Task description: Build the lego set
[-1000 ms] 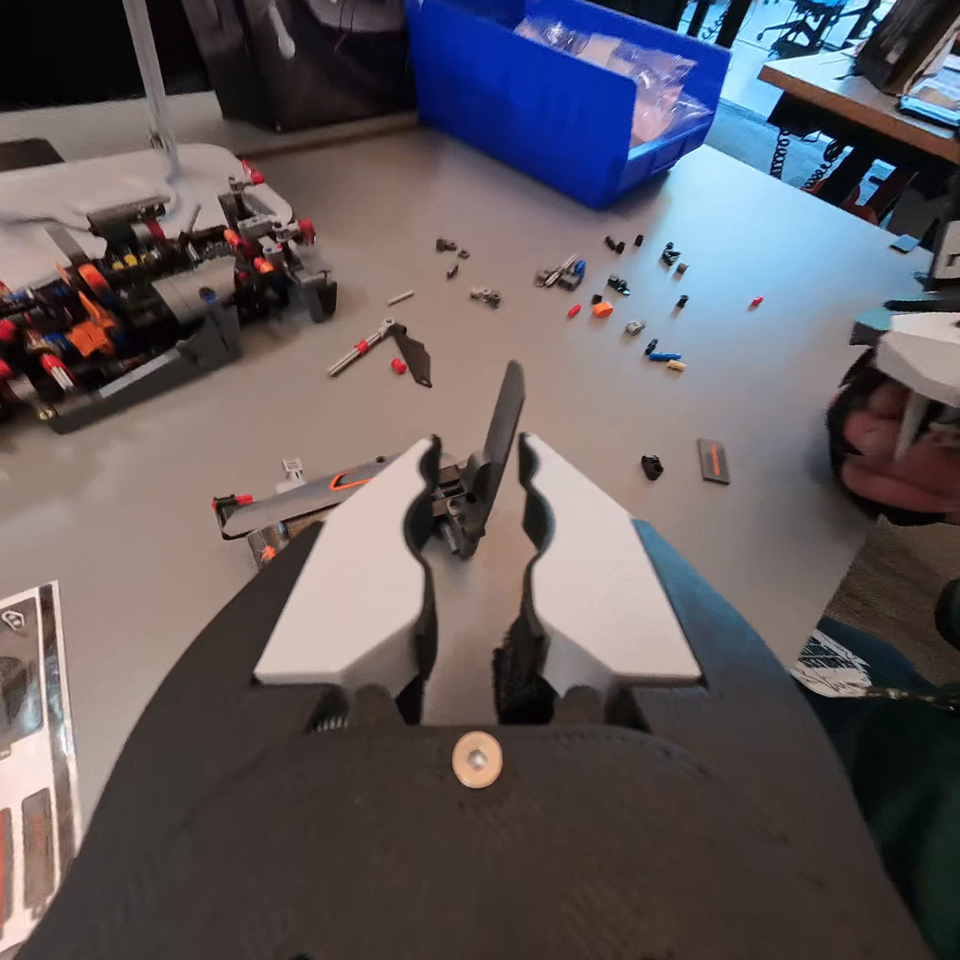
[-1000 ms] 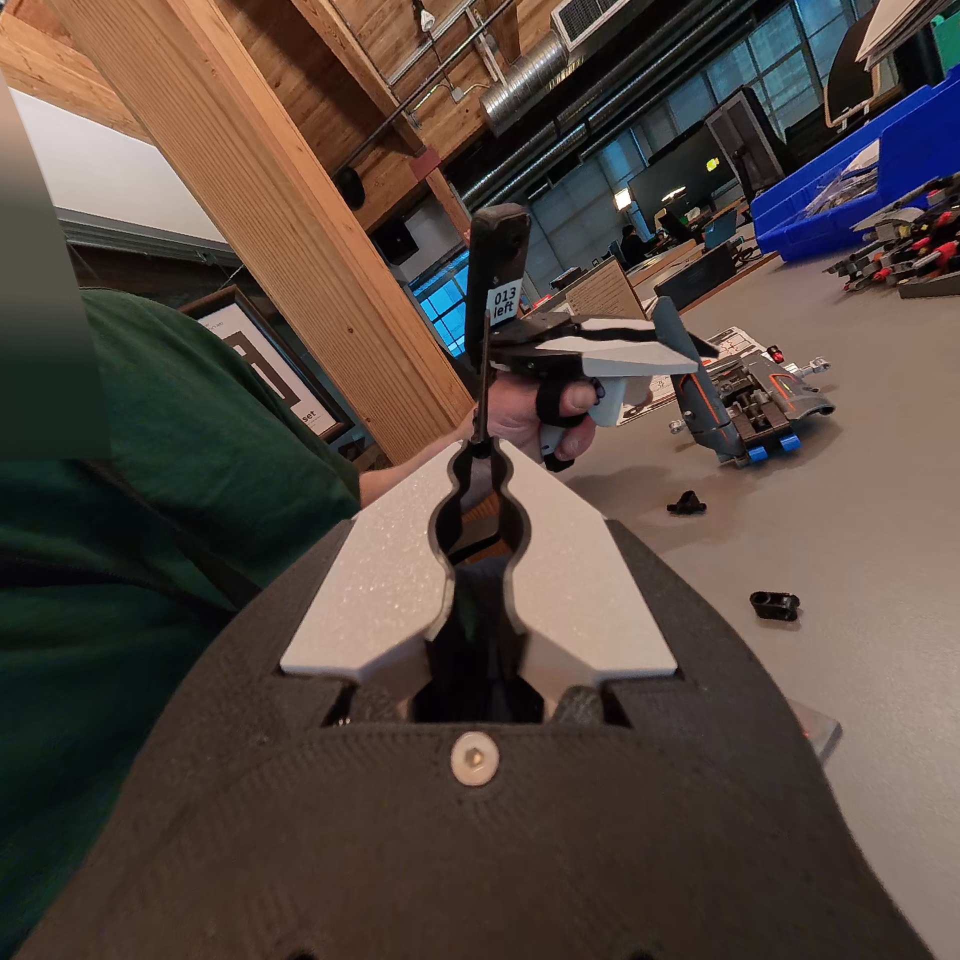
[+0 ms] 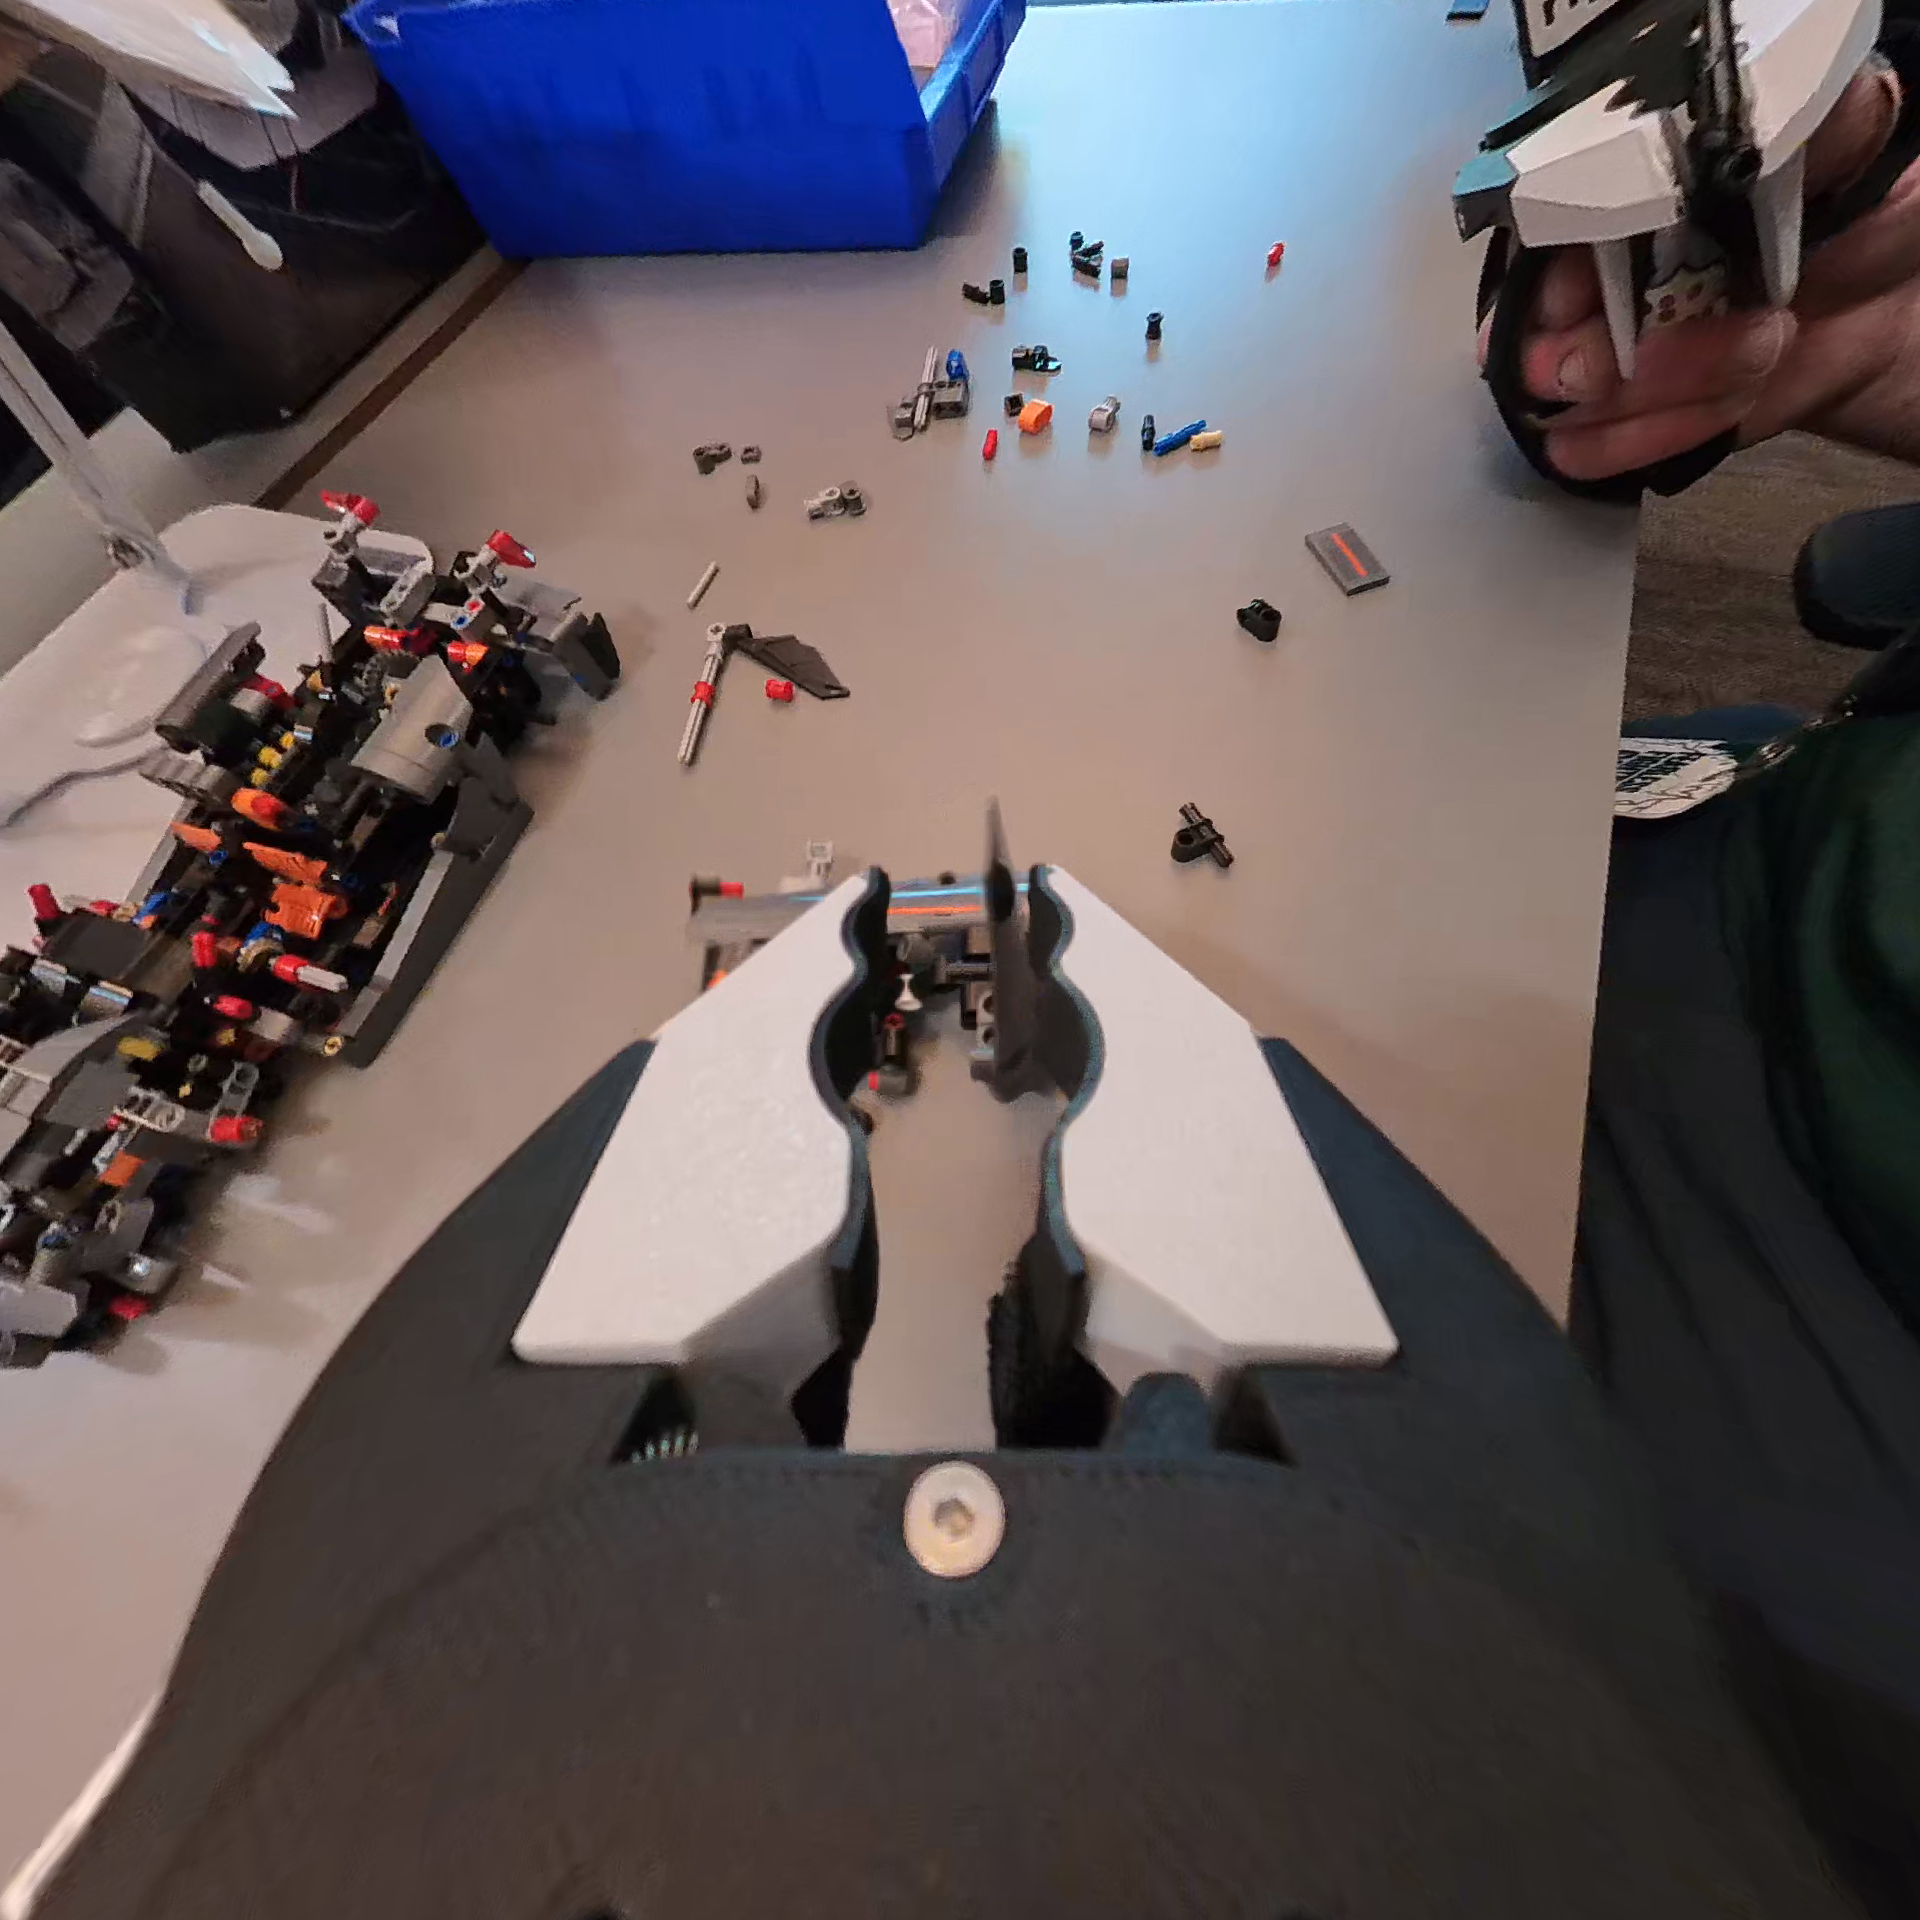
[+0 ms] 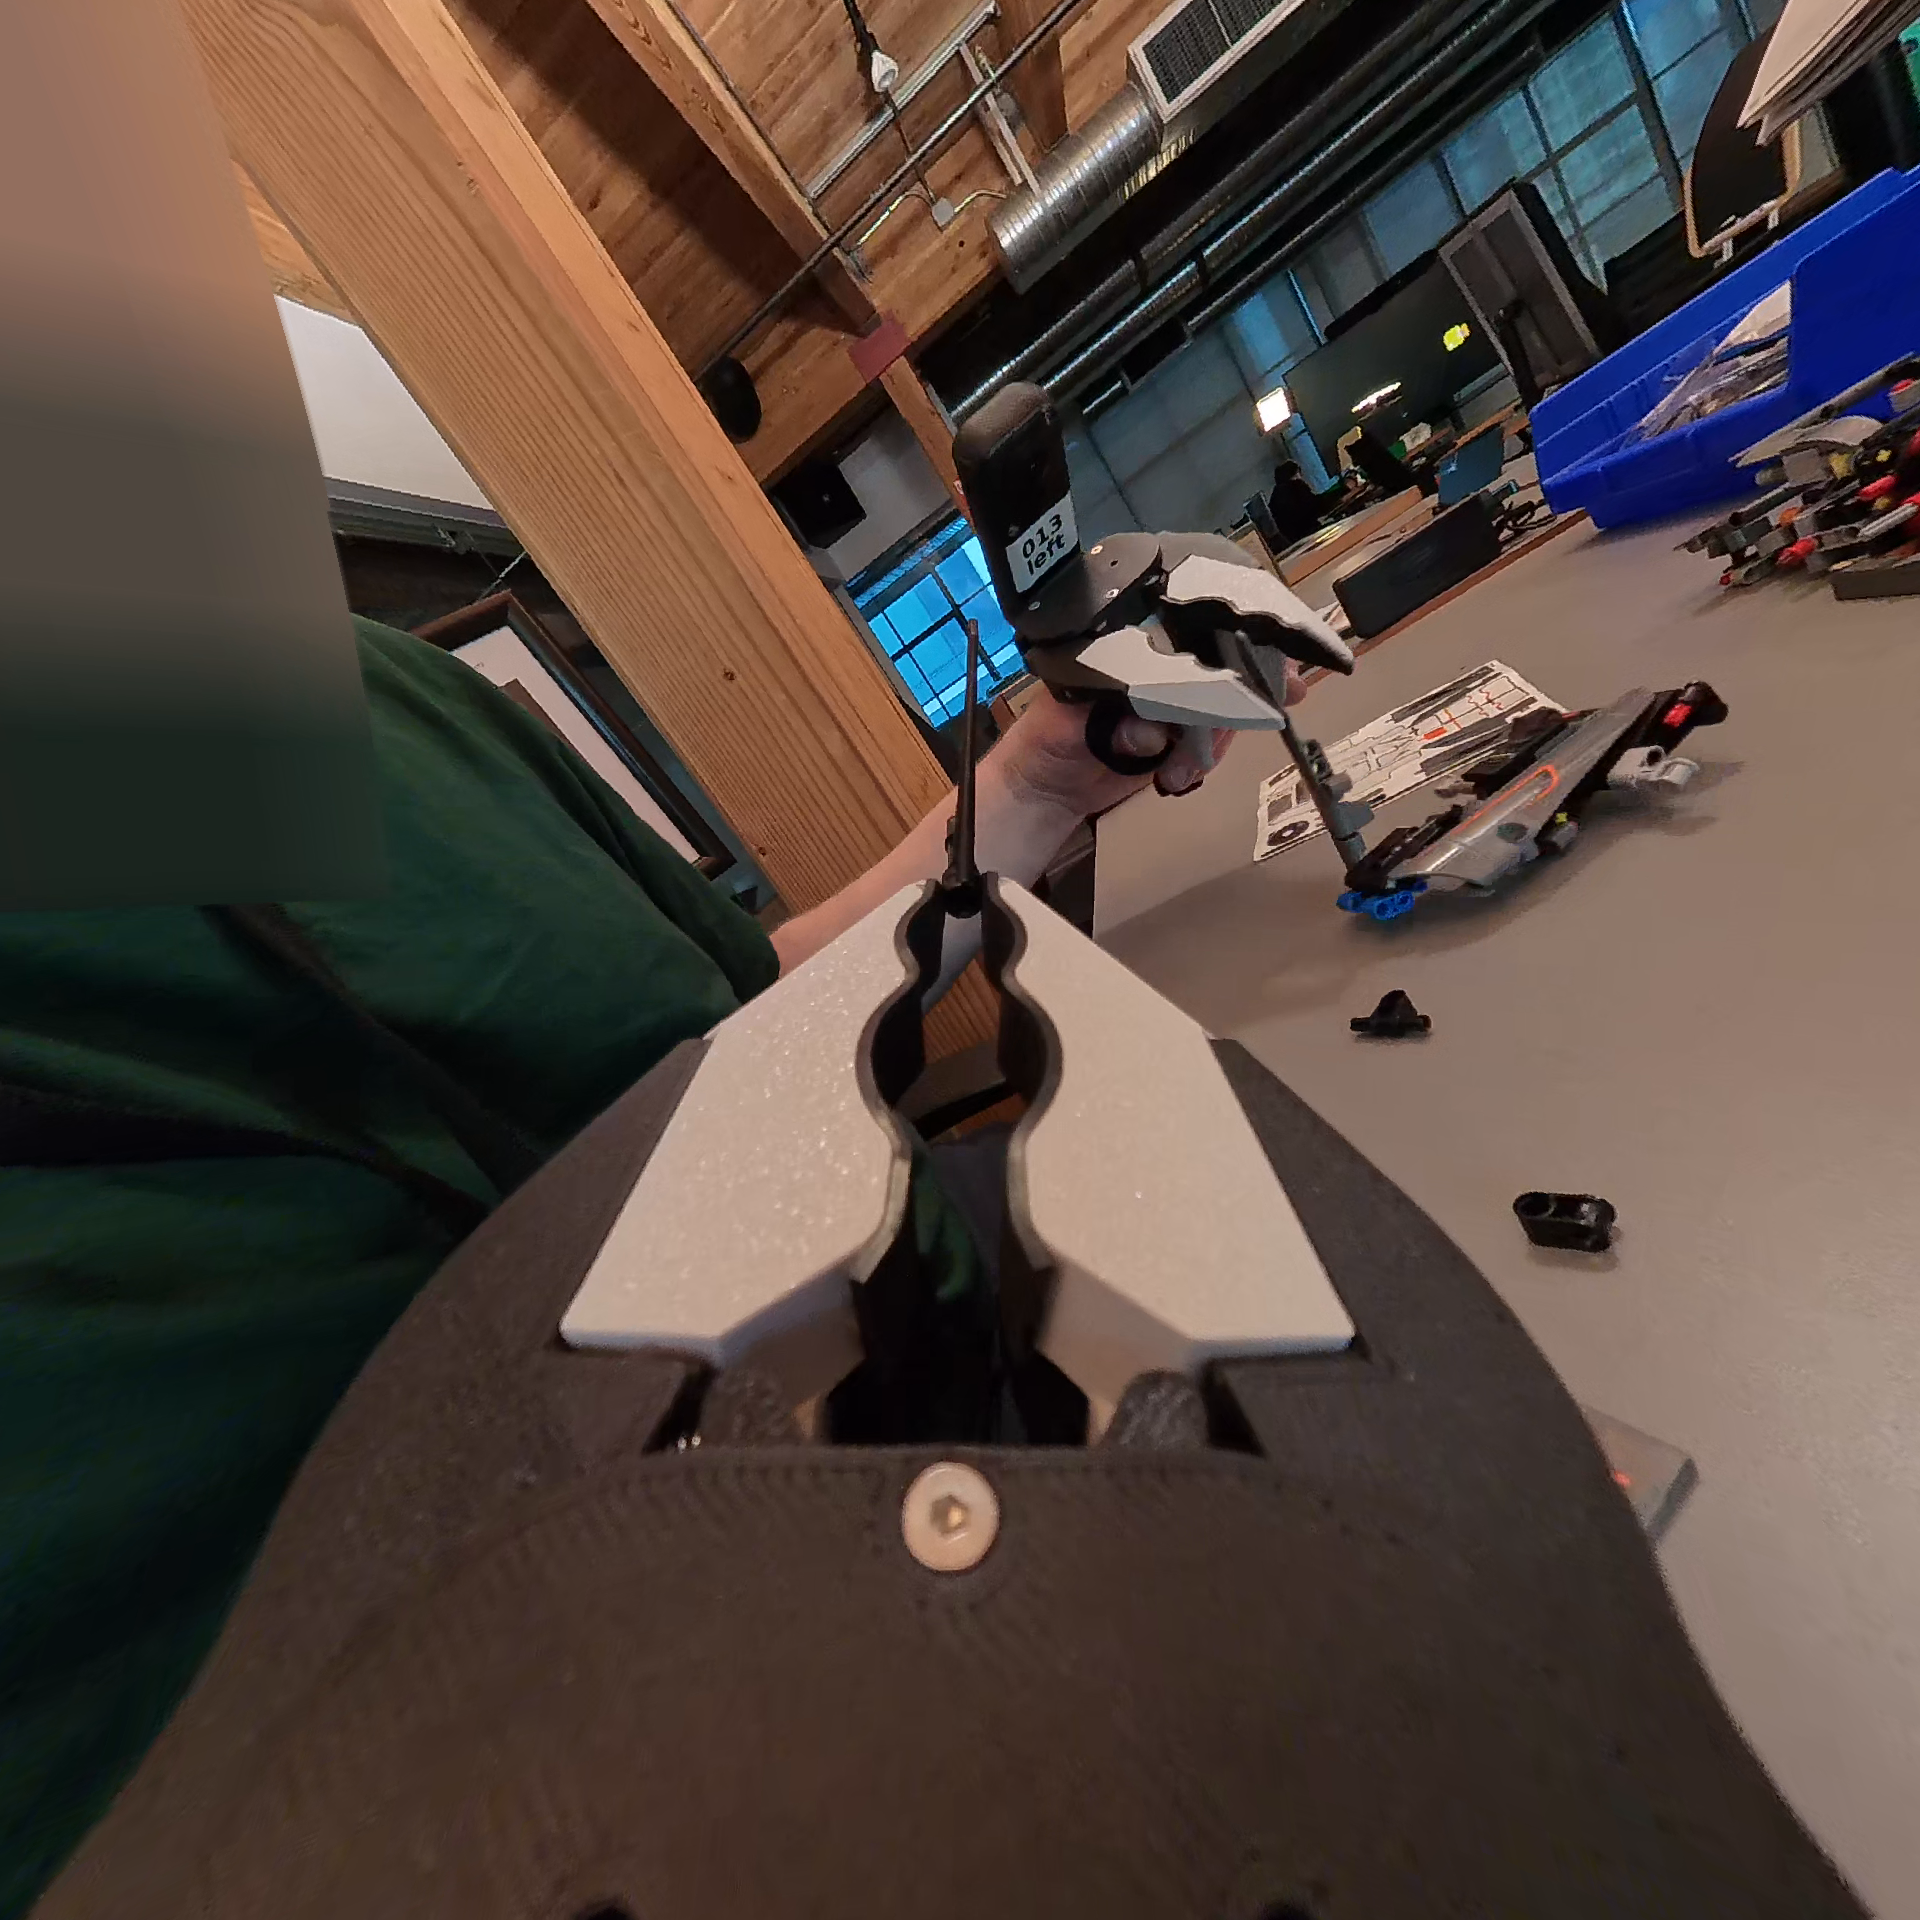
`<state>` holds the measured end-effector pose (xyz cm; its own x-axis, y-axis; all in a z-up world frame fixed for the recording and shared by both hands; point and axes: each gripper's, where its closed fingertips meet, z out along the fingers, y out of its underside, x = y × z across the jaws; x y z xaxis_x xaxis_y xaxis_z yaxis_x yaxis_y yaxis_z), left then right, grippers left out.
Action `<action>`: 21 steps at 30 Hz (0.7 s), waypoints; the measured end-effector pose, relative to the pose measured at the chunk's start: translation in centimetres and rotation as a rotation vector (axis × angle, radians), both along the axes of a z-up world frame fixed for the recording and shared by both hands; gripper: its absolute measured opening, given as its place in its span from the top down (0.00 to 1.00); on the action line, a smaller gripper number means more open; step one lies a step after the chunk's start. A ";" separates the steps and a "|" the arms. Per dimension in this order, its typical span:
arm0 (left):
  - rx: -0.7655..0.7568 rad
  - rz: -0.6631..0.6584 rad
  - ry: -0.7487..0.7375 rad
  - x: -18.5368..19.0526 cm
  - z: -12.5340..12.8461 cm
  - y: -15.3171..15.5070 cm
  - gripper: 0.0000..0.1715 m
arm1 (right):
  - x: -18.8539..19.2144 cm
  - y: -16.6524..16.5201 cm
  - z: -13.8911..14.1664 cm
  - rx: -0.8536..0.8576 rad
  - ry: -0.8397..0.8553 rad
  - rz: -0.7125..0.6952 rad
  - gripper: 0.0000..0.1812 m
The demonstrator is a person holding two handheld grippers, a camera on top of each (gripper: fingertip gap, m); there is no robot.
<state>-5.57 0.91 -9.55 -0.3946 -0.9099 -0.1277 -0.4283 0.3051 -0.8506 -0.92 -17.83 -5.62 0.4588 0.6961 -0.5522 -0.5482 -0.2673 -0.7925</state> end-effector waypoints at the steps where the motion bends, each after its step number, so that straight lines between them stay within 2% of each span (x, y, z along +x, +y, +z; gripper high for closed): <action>1: -0.007 0.003 0.001 -0.1 -0.1 -0.2 0.85 | 0.0 0.0 0.0 0.000 0.001 0.001 0.98; 6: -0.006 0.012 0.017 -0.5 -0.9 -0.4 0.85 | 0.2 0.2 -0.1 -0.010 0.004 0.001 0.98; 10: -0.015 -0.005 0.015 -0.8 -1.0 -0.5 0.88 | 0.3 0.6 -0.3 -0.024 -0.004 -0.007 0.97; 13: -0.001 -0.017 0.008 -0.9 -0.9 -0.5 0.95 | 0.4 0.9 -0.5 -0.036 -0.012 -0.013 0.97; 21: 0.017 -0.010 0.005 -1.4 -1.2 0.1 0.93 | 0.6 1.7 -0.9 -0.063 -0.030 -0.035 0.97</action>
